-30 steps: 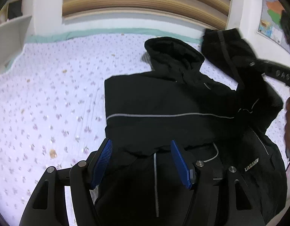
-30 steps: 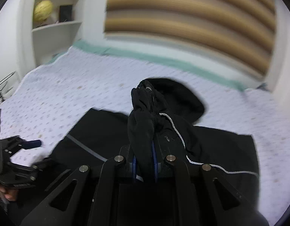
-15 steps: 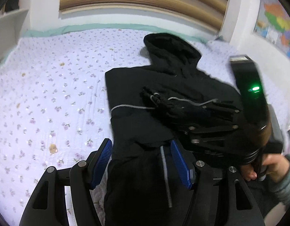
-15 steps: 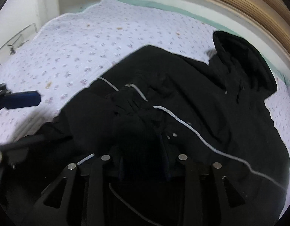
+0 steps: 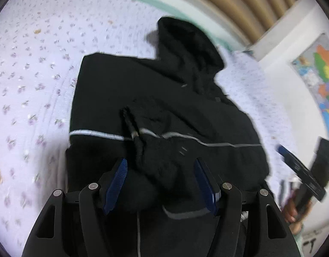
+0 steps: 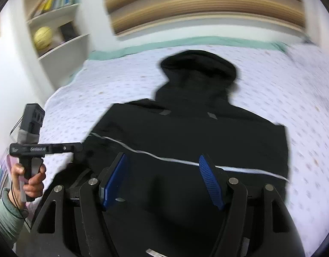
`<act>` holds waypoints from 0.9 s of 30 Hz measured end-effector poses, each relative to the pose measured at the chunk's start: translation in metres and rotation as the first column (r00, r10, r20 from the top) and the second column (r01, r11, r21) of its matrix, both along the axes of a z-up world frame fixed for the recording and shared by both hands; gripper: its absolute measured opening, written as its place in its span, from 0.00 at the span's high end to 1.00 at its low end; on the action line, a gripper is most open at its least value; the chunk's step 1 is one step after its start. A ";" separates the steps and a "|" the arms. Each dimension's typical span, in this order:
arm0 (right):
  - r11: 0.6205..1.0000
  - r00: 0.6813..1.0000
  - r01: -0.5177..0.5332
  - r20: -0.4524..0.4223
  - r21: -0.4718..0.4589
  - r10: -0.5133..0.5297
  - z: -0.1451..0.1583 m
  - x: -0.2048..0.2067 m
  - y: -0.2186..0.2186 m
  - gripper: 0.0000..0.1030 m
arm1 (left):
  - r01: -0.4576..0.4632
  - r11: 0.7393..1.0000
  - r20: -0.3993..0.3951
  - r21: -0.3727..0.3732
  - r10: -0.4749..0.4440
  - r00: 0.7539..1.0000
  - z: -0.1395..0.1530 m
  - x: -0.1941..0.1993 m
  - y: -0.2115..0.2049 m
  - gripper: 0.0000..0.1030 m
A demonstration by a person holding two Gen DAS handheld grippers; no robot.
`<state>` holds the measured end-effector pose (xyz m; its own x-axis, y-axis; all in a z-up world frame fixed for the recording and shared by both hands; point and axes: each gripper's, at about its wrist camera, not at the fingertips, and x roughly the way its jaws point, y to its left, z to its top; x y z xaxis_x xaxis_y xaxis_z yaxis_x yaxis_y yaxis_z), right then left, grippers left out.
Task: Fold large clothes
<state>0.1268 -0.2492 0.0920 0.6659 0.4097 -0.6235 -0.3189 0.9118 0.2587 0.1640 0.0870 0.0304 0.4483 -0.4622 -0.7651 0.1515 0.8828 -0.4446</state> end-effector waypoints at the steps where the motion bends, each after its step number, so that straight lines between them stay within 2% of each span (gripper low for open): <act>1: 1.000 1.000 0.017 -0.013 -0.003 -0.017 -0.003 0.002 -0.009 0.30 | -0.011 1.000 -0.006 0.013 0.011 1.000 -0.005 0.008 -0.004 0.45; 2: 0.999 0.999 0.034 -0.032 -0.006 -0.034 -0.008 0.003 -0.019 0.30 | -0.019 1.000 0.000 0.023 0.019 1.000 -0.006 0.012 -0.007 0.66; 4: 0.999 0.997 0.051 -0.066 0.007 -0.050 -0.015 0.008 -0.035 0.30 | -0.029 0.999 0.023 0.039 0.028 0.999 -0.004 0.021 -0.012 0.73; 6: 0.998 0.994 0.053 -0.100 0.044 -0.048 -0.017 0.009 -0.051 0.28 | -0.054 0.998 0.078 0.013 0.053 0.996 0.010 0.019 -0.011 0.76; 8: 0.993 0.990 0.037 -0.141 0.110 -0.021 -0.018 0.018 -0.059 0.28 | -0.077 0.997 0.171 -0.016 0.078 0.982 0.035 0.010 -0.002 0.76; 10: 0.994 0.991 0.058 -0.129 0.090 -0.046 -0.015 0.027 -0.056 0.28 | -0.095 0.994 0.240 -0.051 0.105 0.965 0.054 0.002 0.014 0.76; 11: 0.995 0.991 0.070 -0.115 0.064 -0.062 -0.014 0.031 -0.053 0.28 | -0.100 0.994 0.242 -0.047 0.108 0.964 0.056 0.003 0.021 0.76; 13: 0.995 0.990 0.104 -0.090 -0.014 -0.104 -0.017 0.041 -0.041 0.28 | -0.104 0.994 0.194 -0.009 0.104 0.975 0.043 0.010 0.031 0.76; 16: 0.986 0.985 0.122 -0.108 -0.116 -0.135 -0.042 0.061 -0.023 0.28 | -0.112 0.988 0.015 0.104 0.111 0.994 -0.008 0.028 0.033 0.76; 17: 0.982 0.980 0.117 -0.143 -0.146 -0.138 -0.058 0.069 -0.019 0.28 | -0.108 0.990 -0.031 0.086 0.111 0.993 -0.025 0.031 0.035 0.76; 18: 0.978 0.974 0.115 -0.175 -0.175 -0.146 -0.073 0.075 -0.015 0.28 | -0.112 0.992 -0.035 0.062 0.114 0.993 -0.029 0.031 0.036 0.75; 20: 0.977 0.971 0.131 -0.177 -0.168 -0.160 -0.090 0.081 -0.016 0.25 | -0.114 0.993 -0.027 0.039 0.115 0.993 -0.028 0.032 0.038 0.74; 23: 0.979 0.972 0.129 -0.176 -0.157 -0.156 -0.090 0.083 -0.021 0.24 | -0.092 0.995 0.012 0.049 0.091 0.996 -0.015 0.026 0.039 0.72; 25: 0.977 0.973 0.125 -0.171 -0.172 -0.155 -0.084 0.080 -0.021 0.24 | -0.088 0.993 0.067 0.072 0.083 0.994 0.002 0.014 0.036 0.69; 27: 0.975 0.976 0.128 -0.153 -0.184 -0.157 -0.073 0.074 -0.021 0.24 | -0.124 0.989 0.147 0.080 0.111 0.983 0.025 0.001 0.041 0.67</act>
<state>0.2012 -0.2705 0.0189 0.5910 0.1956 -0.7826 -0.1488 0.9799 0.1326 0.1652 0.1276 0.0551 0.6023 -0.3329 -0.7256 0.1002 0.9332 -0.3451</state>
